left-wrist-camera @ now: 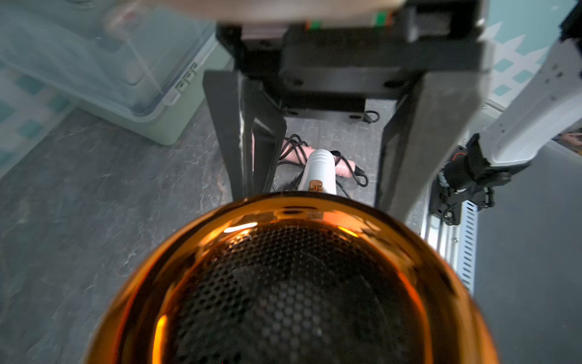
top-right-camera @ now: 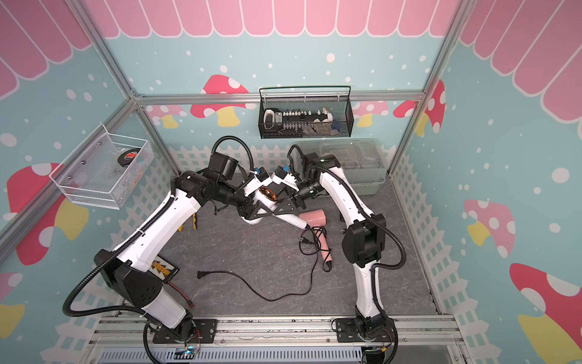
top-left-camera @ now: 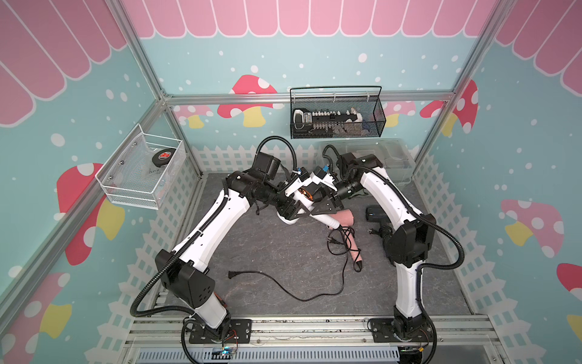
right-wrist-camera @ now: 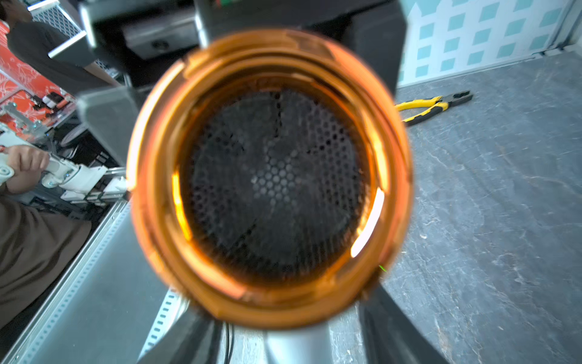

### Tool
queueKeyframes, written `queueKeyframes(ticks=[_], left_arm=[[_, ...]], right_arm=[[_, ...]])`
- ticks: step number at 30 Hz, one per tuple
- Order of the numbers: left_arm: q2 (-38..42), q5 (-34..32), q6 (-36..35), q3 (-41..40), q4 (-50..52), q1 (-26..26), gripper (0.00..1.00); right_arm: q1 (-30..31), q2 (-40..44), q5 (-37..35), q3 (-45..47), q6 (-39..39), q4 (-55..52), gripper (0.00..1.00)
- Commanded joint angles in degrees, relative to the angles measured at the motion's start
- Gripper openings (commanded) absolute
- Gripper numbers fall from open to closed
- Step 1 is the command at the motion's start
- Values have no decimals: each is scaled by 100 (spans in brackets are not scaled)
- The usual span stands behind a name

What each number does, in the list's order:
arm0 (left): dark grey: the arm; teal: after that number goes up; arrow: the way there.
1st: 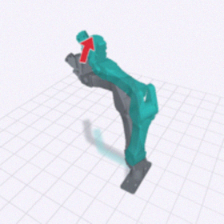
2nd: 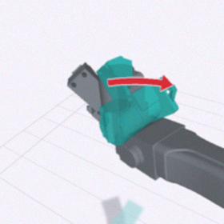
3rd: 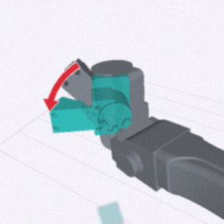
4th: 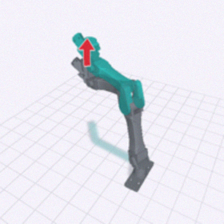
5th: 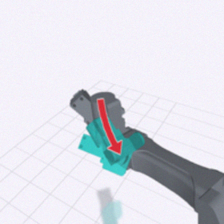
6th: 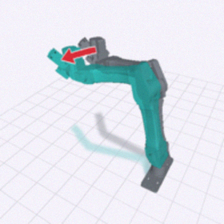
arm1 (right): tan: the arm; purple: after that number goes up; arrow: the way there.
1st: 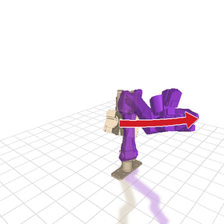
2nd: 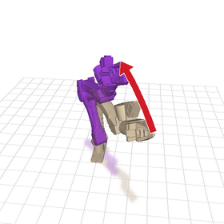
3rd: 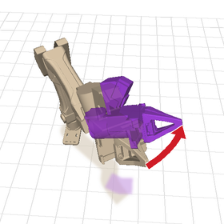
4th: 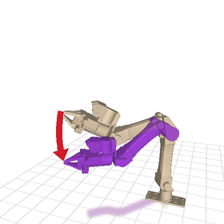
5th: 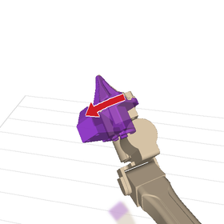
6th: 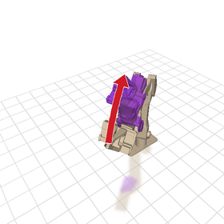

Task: Wrap the cord around the hair dryer
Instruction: Pick up the hair dryer from the center of the board, then wrap the power cord around the hair dryer.

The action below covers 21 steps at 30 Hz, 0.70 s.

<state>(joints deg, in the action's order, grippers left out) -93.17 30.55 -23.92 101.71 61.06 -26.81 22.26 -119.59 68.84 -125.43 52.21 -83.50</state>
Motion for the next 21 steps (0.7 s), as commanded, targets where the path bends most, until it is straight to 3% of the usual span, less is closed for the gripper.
queueKeyframes(ticks=[1,5,8,16,21], left_arm=[[593,-818,348,-75,-190,131,0],[1127,-1023,582,-265,-564,454,0],[1530,-1189,784,-418,-859,685,0],[2248,-1702,1008,-676,-1142,1065,0],[2394,-1819,1106,-721,-1201,1149,0]], right_arm=[[-103,152,530,-166,-143,178,76],[-160,313,294,-14,-867,693,83],[-159,525,-234,456,-1821,1607,86],[-308,1801,-1858,2674,-4409,4734,97],[-312,2225,-2148,3685,-5279,5535,99]])
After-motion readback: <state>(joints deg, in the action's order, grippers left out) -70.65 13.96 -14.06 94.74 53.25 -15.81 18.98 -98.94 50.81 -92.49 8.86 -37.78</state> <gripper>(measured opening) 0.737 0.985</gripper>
